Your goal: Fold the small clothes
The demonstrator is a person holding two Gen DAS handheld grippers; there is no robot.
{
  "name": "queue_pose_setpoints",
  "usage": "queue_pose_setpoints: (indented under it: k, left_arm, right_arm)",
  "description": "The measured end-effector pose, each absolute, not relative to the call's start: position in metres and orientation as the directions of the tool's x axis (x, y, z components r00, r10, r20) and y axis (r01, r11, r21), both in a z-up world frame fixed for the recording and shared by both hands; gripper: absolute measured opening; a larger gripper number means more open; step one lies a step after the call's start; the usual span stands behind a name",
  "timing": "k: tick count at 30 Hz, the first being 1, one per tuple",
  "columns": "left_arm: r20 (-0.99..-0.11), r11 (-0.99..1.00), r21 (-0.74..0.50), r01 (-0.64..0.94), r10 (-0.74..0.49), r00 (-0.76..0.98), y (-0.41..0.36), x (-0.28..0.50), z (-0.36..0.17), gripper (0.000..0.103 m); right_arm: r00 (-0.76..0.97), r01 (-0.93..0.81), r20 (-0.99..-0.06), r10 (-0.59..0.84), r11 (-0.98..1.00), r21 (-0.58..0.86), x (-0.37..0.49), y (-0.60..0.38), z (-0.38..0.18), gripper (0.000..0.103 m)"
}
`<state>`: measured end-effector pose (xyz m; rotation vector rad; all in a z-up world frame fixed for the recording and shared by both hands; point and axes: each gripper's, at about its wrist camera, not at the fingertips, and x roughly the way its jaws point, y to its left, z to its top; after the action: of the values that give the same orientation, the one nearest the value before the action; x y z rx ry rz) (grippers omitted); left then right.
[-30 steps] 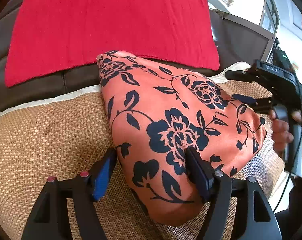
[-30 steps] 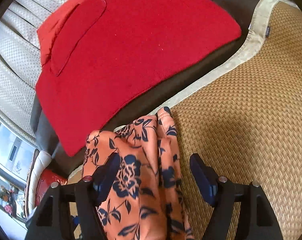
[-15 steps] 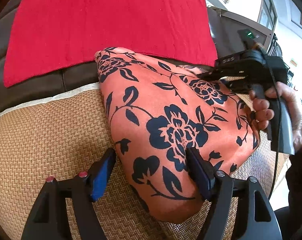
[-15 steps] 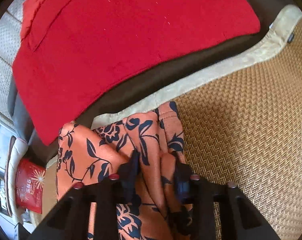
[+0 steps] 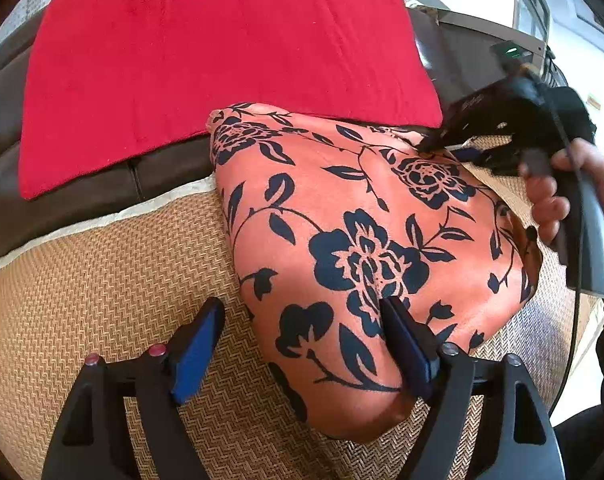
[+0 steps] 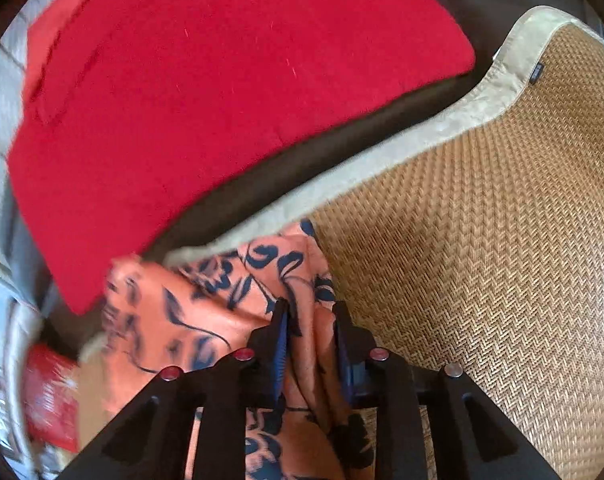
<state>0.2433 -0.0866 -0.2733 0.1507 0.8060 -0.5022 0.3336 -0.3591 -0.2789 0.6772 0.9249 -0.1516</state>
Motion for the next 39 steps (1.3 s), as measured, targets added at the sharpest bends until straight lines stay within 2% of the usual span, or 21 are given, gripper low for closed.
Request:
queue_pose_setpoints:
  k: [3, 6, 9, 13, 17, 20, 24, 26, 31, 34, 39]
  left_arm:
    - [-0.729, 0.877, -0.093, 0.472, -0.383, 0.567, -0.085, 0.248, -0.276, 0.084]
    - [-0.729, 0.878, -0.089, 0.47, -0.379, 0.57, -0.088, 0.246, -0.275, 0.084]
    - [-0.732, 0.883, -0.088, 0.462, -0.371, 0.571, -0.089, 0.25, -0.279, 0.085]
    - [-0.733, 0.884, -0.092, 0.458, -0.371, 0.569, -0.09, 0.249, -0.278, 0.085]
    - [-0.732, 0.885, -0.077, 0.459, -0.363, 0.577, -0.091, 0.249, -0.28, 0.086]
    - [-0.736, 0.888, -0.087, 0.451, -0.362, 0.571, -0.09, 0.249, -0.281, 0.088]
    - [-0.74, 0.89, -0.093, 0.446, -0.361, 0.567, -0.092, 0.253, -0.283, 0.088]
    - [-0.741, 0.89, -0.092, 0.448, -0.361, 0.566, -0.093, 0.256, -0.284, 0.089]
    - [-0.753, 0.89, -0.106, 0.444, -0.363, 0.549, -0.095, 0.265, -0.286, 0.089]
    - [-0.755, 0.891, -0.117, 0.439, -0.366, 0.543, -0.095, 0.27, -0.284, 0.089]
    - [-0.757, 0.893, -0.113, 0.435, -0.361, 0.545, -0.099, 0.274, -0.283, 0.089]
  right_arm:
    - [0.686, 0.396, -0.723, 0.083, 0.791, 0.467, 0.322, -0.362, -0.254, 0.029]
    - [0.734, 0.263, -0.654, 0.184, 0.81, 0.524, 0.326, -0.348, -0.24, 0.028]
    - [0.694, 0.183, -0.69, 0.206, 0.876, 0.446, 0.341, -0.316, -0.243, 0.028]
    - [0.553, 0.258, -0.81, 0.196, 0.884, 0.391, 0.364, -0.306, -0.292, 0.027]
    - [0.594, 0.257, -0.779, 0.199, 0.871, 0.419, 0.365, -0.309, -0.28, 0.029]
    - [0.645, 0.185, -0.733, 0.213, 0.888, 0.421, 0.365, -0.3, -0.263, 0.028]
    - [0.671, 0.072, -0.676, 0.305, 0.881, 0.468, 0.376, -0.279, -0.255, 0.028]
    - [0.66, 0.051, -0.684, 0.31, 0.89, 0.452, 0.381, -0.269, -0.256, 0.028]
    - [0.527, 0.086, -0.794, 0.303, 0.91, 0.405, 0.394, -0.254, -0.296, 0.027]
    - [0.537, 0.088, -0.787, 0.304, 0.908, 0.41, 0.389, -0.259, -0.292, 0.027]
    - [0.598, 0.098, -0.77, 0.221, 0.934, 0.344, 0.358, -0.274, -0.262, 0.027]
